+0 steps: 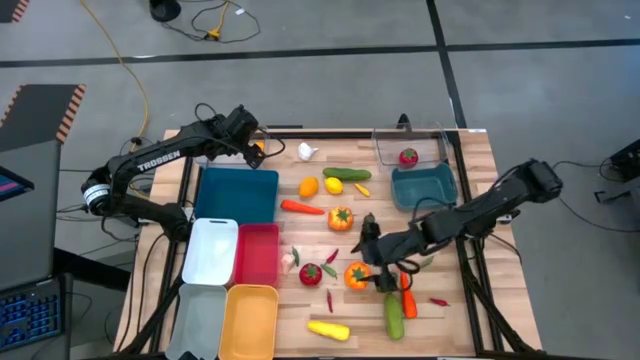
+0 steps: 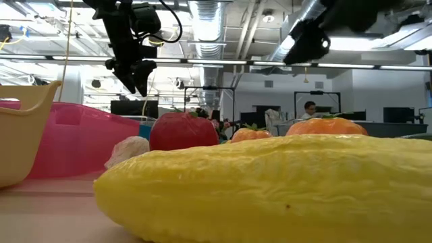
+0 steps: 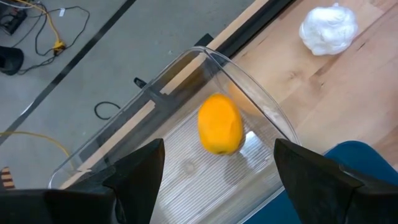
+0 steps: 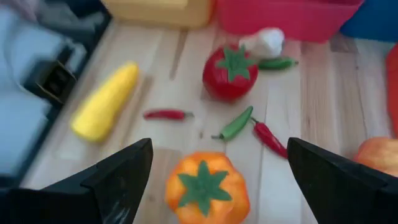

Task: Sort produce into baskets
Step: Put the bottom orange tomato into the right transparent bin

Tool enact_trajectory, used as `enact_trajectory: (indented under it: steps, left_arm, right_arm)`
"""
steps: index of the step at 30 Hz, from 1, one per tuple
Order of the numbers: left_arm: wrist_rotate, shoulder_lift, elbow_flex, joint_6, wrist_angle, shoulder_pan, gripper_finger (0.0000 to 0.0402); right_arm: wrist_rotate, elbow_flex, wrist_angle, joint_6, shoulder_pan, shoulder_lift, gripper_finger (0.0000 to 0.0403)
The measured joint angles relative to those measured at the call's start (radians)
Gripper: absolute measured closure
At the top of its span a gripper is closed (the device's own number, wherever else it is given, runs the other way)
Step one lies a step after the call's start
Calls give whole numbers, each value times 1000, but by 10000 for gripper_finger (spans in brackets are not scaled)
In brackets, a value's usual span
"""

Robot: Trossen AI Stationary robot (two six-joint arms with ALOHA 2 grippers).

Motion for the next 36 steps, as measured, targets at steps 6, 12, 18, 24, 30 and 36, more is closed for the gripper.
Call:
enact_trajectory:
  steps: [6,12,18,24,30,36]
  left_arm:
    - [1,0,0,-7,0,0,111]
    - [2,0,0,-9,0,0,111]
    - [4,0,0,-9,0,0,111]
    - [5,0,0,-9,0,0,111]
    - [5,0,0,-9,0,0,111]
    - [6,0,0,-9,0,0,111]
  right_arm:
    - [0,8,-22,-89,0,86,7]
    - [-1,65,-110,-104,0,139,17]
    - [-15,92,-160,-105,0,202,25]
    - [-41,123,-212,-104,0,246,29]
    - [-64,126,-212,-75,-1,258,30]
    - [-133,126,-234,21,-1,258,30]
